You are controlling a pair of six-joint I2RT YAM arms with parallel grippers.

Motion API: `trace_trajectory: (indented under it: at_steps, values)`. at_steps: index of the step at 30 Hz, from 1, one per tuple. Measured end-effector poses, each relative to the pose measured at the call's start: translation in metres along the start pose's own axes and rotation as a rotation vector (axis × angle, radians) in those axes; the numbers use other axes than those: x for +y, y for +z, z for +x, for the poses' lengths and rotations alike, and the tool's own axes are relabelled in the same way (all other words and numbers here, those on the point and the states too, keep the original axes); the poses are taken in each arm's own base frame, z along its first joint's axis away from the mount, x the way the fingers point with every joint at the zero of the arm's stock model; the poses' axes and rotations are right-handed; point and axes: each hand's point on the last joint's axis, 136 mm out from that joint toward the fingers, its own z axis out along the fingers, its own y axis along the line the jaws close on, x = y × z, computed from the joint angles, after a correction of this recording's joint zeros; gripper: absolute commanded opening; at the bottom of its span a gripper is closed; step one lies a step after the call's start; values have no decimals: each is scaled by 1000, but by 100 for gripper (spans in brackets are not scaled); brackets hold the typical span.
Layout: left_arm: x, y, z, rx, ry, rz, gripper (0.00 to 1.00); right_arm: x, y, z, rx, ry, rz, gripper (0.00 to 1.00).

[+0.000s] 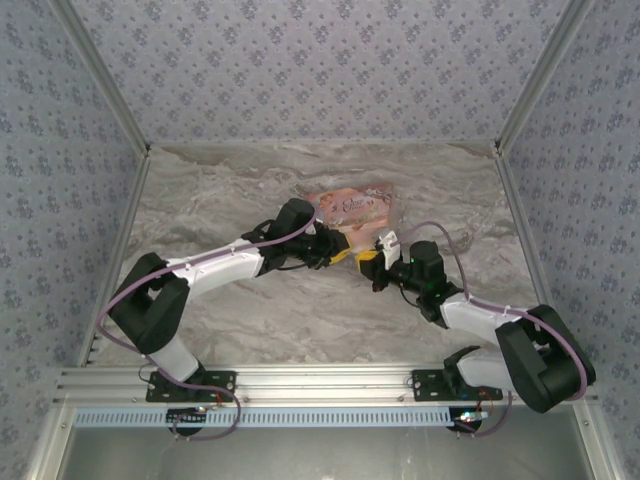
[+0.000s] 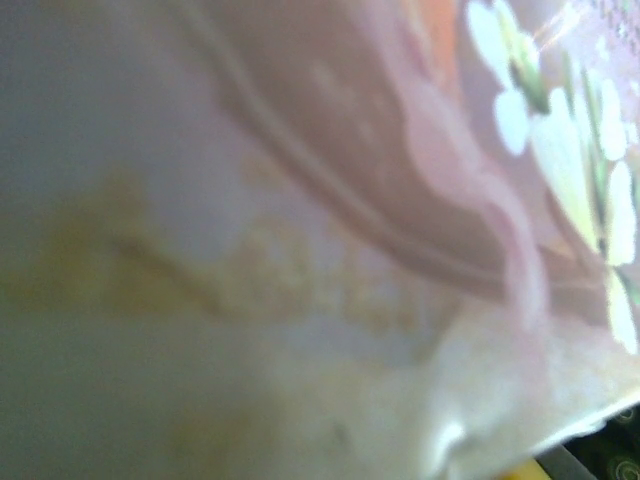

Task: Unlock the padlock with the key

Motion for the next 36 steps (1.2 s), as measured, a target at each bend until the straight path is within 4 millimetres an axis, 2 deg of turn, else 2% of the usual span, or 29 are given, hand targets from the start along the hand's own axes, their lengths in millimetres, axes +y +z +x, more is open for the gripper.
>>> trace_trajectory:
  at_steps: [27, 36]
  values:
    - [2, -1, -1, 0, 3, -5, 19, 0, 4, -3, -8, -3, -13, 0]
    - [2, -2, -6, -12, 0, -6, 19, 0, 11, -5, 1, 0, -29, 0]
